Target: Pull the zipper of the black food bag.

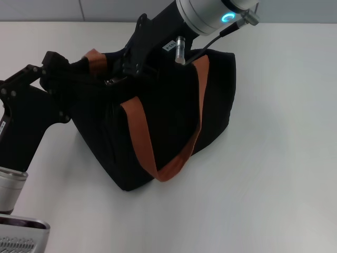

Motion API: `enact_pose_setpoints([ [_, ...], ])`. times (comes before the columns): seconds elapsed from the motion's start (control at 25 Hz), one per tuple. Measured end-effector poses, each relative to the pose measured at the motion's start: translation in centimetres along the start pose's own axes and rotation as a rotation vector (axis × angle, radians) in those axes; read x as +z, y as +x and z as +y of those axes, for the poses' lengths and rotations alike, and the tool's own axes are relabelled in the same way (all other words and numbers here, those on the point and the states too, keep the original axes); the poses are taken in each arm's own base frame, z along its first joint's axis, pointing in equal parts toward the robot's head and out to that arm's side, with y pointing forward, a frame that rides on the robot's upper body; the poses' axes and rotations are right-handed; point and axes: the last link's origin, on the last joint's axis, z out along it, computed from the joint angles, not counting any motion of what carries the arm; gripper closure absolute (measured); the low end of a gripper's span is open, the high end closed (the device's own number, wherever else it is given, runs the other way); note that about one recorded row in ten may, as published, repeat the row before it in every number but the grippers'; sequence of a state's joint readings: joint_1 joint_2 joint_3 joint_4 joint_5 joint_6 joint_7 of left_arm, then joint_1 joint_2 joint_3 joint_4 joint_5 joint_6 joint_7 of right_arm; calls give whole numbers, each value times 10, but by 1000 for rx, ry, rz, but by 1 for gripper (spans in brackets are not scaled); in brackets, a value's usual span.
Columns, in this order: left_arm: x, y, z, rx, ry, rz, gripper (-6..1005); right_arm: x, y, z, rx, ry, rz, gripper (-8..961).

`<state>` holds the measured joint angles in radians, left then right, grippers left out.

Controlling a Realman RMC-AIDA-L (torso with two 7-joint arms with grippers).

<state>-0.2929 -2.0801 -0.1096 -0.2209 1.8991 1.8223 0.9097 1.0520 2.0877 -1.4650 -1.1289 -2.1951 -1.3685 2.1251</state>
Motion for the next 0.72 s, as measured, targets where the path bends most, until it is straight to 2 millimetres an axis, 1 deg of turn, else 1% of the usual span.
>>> enact_pose_setpoints([
  [0.12, 0, 0, 0, 0, 1, 1, 954, 0, 0, 0, 0, -3, 2, 958],
  [0.72, -1, 3, 1, -13, 0, 4, 952, -7, -2, 1, -6, -2, -5, 931],
])
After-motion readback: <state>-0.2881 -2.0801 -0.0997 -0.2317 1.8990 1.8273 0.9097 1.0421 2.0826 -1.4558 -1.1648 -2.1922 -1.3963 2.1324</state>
